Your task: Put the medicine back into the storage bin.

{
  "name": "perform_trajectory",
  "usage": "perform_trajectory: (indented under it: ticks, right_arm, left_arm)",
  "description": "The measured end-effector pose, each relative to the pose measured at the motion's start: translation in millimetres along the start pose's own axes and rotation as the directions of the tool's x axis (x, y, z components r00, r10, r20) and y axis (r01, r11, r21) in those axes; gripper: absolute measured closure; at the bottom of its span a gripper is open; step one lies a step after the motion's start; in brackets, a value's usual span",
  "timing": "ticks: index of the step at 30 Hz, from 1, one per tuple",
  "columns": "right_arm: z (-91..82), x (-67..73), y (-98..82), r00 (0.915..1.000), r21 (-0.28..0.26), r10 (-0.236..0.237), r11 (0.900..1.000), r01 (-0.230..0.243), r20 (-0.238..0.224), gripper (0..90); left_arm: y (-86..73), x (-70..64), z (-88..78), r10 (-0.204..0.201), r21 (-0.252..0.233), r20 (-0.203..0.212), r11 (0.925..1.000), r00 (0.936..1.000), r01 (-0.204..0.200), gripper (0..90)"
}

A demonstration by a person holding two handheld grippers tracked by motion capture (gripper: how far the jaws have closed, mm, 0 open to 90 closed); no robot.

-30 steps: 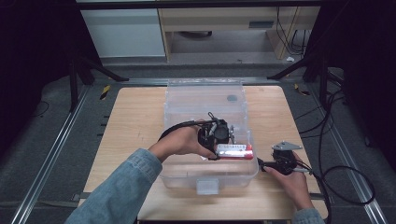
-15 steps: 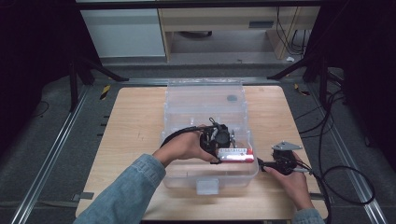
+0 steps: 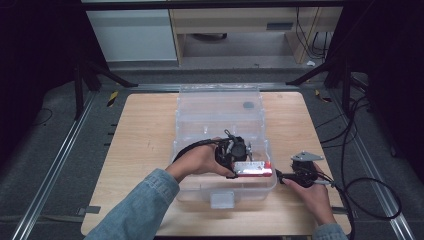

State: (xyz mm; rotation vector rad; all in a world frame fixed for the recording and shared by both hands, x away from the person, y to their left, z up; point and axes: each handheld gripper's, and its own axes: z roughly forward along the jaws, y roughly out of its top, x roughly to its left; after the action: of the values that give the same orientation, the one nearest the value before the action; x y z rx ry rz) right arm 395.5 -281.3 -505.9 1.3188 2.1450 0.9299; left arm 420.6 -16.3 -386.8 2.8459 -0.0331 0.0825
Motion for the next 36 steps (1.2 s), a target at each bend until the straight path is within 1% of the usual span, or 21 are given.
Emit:
perform_trajectory:
  ticks: [2, 7, 10, 16, 21, 31, 32, 36]
  right_arm:
    - [0.0, -0.1, 0.0, 1.0, 0.0, -0.001, 1.0, 0.001, 0.0, 14.5]
    - [0.0, 0.0, 0.0, 1.0, 0.0, 0.0, 1.0, 0.0, 0.0, 14.5]
    - [0.0, 0.0, 0.0, 1.0, 0.0, -0.001, 1.0, 0.001, -0.001, 14.5]
    - [0.0, 0.0, 0.0, 1.0, 0.0, -0.001, 1.0, 0.001, -0.001, 14.5]
    - [0.0, 0.0, 0.0, 1.0, 0.0, -0.002, 1.0, 0.002, -0.001, 14.5]
    - [0.0, 0.0, 0.0, 1.0, 0.0, -0.001, 1.0, 0.001, -0.001, 14.5]
    - [0.0, 0.0, 0.0, 1.0, 0.0, -0.001, 1.0, 0.001, -0.001, 14.5]
    - [0.0, 0.0, 0.0, 1.0, 0.0, -0.001, 1.0, 0.001, -0.001, 14.5]
  left_arm:
    - [0.9, -0.6, 2.3, 0.003, 0.013, 0.001, 0.9999, 1.0, -0.003, 51.0]
    - [3.9, -1.1, 6.0, 0.002, 0.009, 0.014, 1.0, 0.9999, -0.002, 51.0]
    - [4.7, -1.1, 8.3, 0.0, 0.019, 0.02, 0.9998, 0.9998, -0.001, 50.9]
    - [2.9, -0.3, 12.5, -0.008, 0.011, 0.029, 0.9999, 0.9996, 0.008, 50.9]
    - [-0.4, 0.9, 19.3, -0.018, 0.006, 0.053, 0.9998, 0.9984, 0.018, 50.9]
    - [-1.2, 1.4, 27.6, -0.015, 0.017, 0.058, 0.9998, 0.9982, 0.014, 50.8]
    - [-2.2, 1.1, 30.0, -0.019, 0.011, 0.059, 0.9998, 0.9981, 0.018, 50.8]
    - [-4.5, 0.2, 37.7, -0.02, 0.016, 0.068, 0.9997, 0.9975, 0.018, 50.8]
